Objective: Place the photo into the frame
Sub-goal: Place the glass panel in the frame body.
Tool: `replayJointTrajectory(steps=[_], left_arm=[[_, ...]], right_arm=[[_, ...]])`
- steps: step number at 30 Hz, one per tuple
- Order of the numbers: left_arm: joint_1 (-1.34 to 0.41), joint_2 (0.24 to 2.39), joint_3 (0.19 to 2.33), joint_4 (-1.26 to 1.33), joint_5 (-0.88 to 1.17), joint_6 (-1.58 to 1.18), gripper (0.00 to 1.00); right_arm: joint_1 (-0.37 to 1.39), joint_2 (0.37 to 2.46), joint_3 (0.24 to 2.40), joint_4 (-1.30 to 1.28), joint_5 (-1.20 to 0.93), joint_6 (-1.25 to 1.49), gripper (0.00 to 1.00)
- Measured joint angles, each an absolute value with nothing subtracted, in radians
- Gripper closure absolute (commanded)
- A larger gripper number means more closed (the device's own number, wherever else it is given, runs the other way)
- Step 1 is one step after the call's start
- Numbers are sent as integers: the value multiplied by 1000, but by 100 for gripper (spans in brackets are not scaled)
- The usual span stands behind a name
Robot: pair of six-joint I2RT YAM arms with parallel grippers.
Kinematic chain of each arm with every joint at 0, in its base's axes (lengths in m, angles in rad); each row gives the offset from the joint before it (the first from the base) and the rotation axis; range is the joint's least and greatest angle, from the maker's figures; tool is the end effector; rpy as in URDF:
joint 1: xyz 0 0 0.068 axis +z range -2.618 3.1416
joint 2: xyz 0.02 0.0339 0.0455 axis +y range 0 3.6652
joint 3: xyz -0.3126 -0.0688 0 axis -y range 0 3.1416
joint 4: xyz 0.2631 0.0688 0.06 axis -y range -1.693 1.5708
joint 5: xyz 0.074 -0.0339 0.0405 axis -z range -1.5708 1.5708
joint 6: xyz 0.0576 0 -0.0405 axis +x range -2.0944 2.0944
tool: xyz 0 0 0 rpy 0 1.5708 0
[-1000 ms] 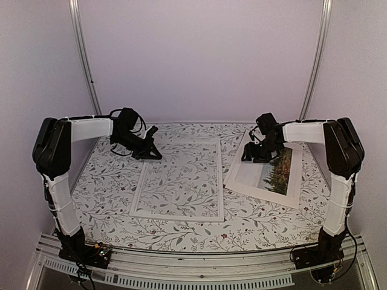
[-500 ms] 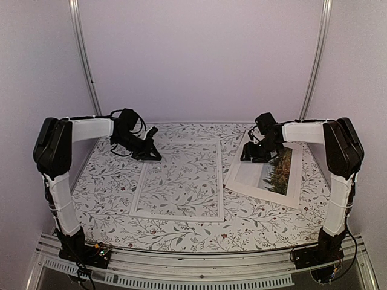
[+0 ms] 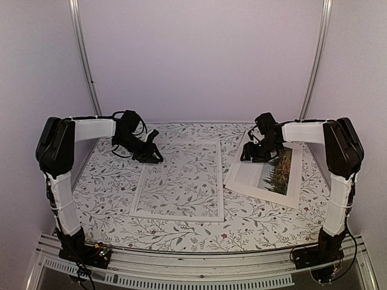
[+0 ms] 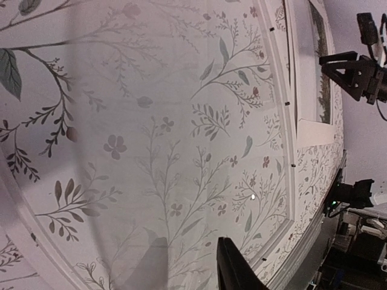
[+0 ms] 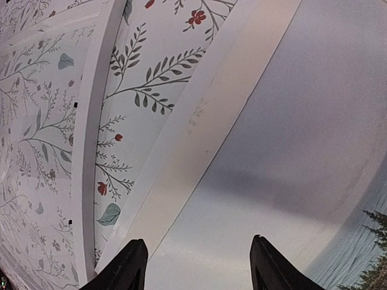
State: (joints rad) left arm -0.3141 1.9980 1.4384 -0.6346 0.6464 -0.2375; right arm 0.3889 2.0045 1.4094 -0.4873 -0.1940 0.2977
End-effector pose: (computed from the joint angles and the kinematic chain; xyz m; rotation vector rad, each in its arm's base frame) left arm 0.4158 -0.1716 0.1976 0.2834 2.7676 -1.0389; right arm 0.4252 0.1863 0.1841 -0.1890 2.7012 0.4751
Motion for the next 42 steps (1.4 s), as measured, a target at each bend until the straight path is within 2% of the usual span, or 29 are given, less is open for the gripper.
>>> replayJointTrajectory(steps=[5, 16, 24, 31, 42], left_arm=[[-316, 1998, 1443, -642, 633, -237, 57], [-318, 1998, 1443, -651, 608, -238, 52], [-319, 1998, 1443, -651, 593, -237, 51], [-319, 1998, 1443, -651, 590, -237, 50], [-321, 1998, 1441, -649, 590, -237, 50]], right_arm=[[392, 2004, 1409, -487, -194, 298, 39], [393, 2004, 1409, -487, -194, 298, 39], [410, 2004, 1409, -479, -196, 298, 39], [492, 2002, 1432, -445, -229, 300, 39], [661, 2078, 1657, -412, -306, 321, 39]])
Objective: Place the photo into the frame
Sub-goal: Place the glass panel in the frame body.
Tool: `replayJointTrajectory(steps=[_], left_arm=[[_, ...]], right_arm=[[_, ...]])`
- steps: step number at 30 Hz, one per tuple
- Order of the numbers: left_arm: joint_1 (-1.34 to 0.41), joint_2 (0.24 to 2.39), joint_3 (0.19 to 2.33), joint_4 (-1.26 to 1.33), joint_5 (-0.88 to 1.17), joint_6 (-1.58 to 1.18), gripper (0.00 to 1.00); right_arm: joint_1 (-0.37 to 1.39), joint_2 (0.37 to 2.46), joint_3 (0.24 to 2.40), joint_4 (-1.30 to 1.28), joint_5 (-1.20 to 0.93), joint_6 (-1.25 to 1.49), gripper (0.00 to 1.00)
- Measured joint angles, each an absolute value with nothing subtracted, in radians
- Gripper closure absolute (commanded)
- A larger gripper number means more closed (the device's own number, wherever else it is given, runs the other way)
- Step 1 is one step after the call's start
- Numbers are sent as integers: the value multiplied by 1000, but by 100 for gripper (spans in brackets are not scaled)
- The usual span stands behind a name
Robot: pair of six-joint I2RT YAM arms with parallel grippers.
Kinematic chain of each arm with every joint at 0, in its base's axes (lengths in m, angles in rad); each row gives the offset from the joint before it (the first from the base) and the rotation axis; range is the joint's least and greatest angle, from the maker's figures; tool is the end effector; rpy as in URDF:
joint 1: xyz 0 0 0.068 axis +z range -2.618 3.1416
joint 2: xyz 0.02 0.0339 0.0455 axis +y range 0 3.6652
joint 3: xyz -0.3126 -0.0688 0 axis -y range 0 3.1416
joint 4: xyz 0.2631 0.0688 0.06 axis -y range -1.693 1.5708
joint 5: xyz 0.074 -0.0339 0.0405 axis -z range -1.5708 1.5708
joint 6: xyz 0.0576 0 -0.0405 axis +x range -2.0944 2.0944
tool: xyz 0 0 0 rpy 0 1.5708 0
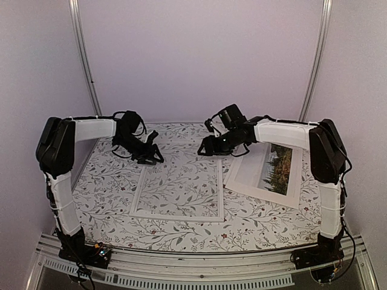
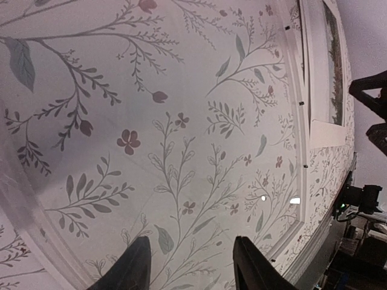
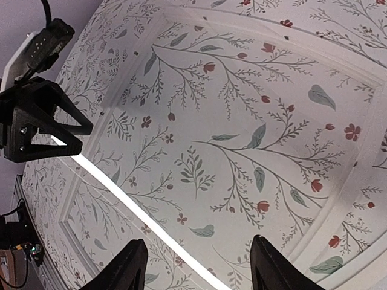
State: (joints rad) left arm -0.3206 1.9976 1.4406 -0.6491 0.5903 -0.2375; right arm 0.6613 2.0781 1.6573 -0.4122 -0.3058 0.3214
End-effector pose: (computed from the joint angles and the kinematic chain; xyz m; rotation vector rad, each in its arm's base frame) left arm 0.4150 -0.1716 0.1961 0.2732 2.7920 -0.9609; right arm 0.4023 0.3350 0.2386 -0.5727 2.4520 0.8000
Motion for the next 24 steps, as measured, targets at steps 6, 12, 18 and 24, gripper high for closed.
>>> replayJointTrajectory(steps=[6, 12, 18, 24], left_arm=[[-324, 1998, 1439, -647, 590, -238, 50], [-327, 1998, 1427, -641, 591, -240, 50], [-329, 1998, 1424, -640, 590, -240, 50], [-330, 1998, 1424, -640, 590, -240, 50]], right_arm=[[711, 2175, 1709, -411, -339, 329, 39], [736, 2234, 1710, -411, -379, 344, 39], [745, 2276, 1710, -411, -396, 353, 39], [745, 2281, 1710, -411, -397, 355, 39]])
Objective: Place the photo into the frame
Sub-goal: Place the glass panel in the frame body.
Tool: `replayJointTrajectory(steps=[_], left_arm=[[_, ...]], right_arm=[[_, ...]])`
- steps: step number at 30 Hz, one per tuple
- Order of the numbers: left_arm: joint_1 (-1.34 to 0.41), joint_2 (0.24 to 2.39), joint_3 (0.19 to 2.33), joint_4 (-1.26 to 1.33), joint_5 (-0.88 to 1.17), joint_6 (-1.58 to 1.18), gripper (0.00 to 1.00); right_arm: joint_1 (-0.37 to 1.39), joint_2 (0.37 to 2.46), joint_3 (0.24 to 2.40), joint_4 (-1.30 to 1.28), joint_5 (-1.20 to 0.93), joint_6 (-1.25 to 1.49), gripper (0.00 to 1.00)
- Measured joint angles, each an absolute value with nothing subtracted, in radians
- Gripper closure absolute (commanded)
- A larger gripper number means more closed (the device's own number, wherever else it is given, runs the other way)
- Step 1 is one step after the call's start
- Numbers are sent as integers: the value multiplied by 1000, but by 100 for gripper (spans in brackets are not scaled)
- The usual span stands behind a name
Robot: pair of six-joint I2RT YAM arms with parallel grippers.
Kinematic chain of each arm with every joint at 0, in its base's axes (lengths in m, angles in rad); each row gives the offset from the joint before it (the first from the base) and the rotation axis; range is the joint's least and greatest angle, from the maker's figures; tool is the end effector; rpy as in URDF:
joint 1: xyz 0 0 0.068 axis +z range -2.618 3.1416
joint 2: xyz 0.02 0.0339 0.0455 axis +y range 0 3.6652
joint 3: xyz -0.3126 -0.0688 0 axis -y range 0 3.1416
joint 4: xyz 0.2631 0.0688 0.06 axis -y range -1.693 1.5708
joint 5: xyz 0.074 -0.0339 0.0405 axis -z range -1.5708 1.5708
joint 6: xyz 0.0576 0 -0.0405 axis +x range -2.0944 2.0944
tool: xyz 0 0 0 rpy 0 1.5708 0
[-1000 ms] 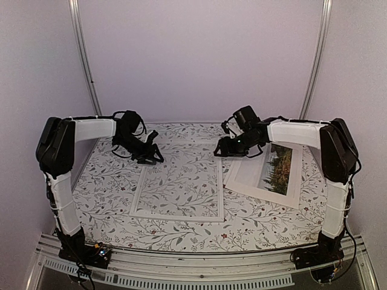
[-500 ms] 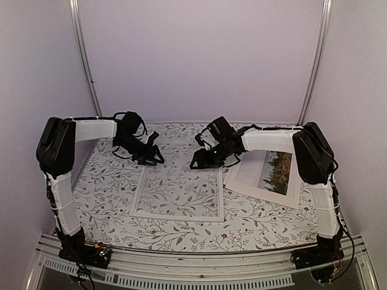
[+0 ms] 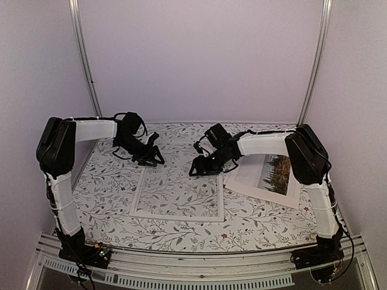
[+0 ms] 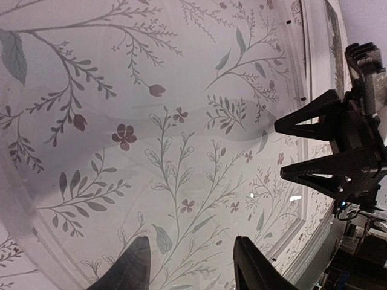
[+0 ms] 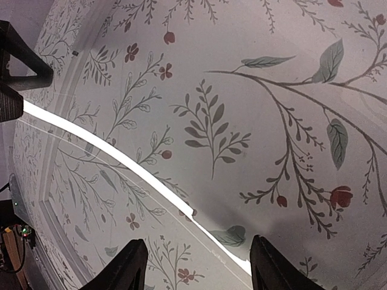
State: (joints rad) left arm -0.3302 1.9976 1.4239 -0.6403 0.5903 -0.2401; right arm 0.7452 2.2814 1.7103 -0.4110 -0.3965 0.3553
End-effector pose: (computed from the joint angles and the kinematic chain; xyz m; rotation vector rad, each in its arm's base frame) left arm 0.4110 -0.1748 0.1915 0.2807 2.8025 -0.9631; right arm 0.3879 0.3881 0.1530 -0.6856 2.6216 0.8919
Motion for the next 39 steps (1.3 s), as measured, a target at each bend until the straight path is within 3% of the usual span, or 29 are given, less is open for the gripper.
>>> replayJointTrajectory(steps=[39], left_arm=[[-293, 1922, 1407, -693, 439, -211, 49]], right_arm=[[745, 2283, 1687, -398, -395, 355, 39]])
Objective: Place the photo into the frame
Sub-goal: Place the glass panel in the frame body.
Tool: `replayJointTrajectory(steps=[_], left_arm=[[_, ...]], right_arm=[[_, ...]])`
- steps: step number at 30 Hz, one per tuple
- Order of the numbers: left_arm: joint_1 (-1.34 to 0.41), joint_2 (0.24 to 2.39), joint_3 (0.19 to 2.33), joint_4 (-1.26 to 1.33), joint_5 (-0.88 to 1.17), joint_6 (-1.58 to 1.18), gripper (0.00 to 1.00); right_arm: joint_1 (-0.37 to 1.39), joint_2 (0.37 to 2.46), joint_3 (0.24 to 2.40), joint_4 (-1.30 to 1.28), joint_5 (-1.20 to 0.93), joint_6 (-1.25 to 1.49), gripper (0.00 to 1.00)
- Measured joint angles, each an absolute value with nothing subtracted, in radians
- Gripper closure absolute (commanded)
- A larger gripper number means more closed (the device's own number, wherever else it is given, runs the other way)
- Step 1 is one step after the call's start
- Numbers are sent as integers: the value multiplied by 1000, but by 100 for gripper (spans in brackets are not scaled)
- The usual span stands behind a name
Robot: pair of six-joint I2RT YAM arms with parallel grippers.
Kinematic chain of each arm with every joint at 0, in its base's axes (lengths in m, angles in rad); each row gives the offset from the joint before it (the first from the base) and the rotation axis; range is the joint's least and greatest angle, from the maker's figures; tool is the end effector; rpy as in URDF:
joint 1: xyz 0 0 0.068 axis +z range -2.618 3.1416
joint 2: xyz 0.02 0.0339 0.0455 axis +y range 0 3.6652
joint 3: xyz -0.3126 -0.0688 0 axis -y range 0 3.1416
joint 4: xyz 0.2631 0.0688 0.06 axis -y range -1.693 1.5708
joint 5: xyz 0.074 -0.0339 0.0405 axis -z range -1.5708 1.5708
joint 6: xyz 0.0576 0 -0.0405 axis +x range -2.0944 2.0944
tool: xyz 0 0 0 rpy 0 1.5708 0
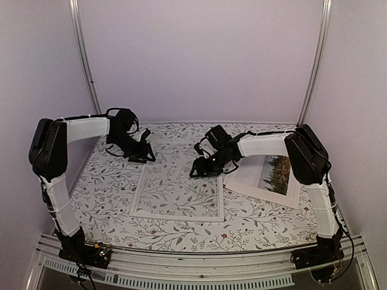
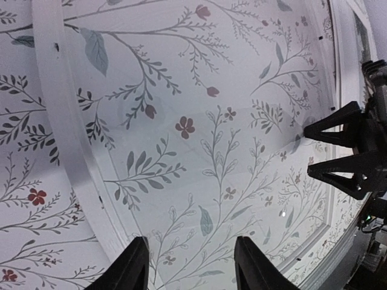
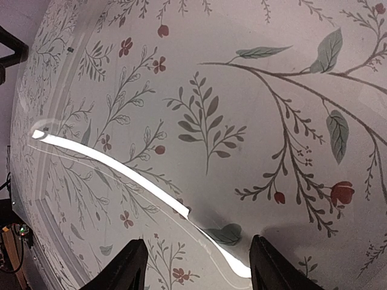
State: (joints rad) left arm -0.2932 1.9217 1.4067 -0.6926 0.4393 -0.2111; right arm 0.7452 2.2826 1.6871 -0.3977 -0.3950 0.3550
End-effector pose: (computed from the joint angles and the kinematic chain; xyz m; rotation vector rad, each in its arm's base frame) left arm 0.4053 -0.1480 0.2118 0.2304 2.8024 -0.7361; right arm 0.3856 0.3859 0.1458 -0.6850 2.6332 0.8852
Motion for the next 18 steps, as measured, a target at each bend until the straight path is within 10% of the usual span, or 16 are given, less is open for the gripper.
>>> replayJointTrajectory(steps=[18], left_arm=[[-258, 1880, 1389, -699, 331, -202, 48]], right_arm=[[745, 2283, 1687, -397, -395, 355, 39]])
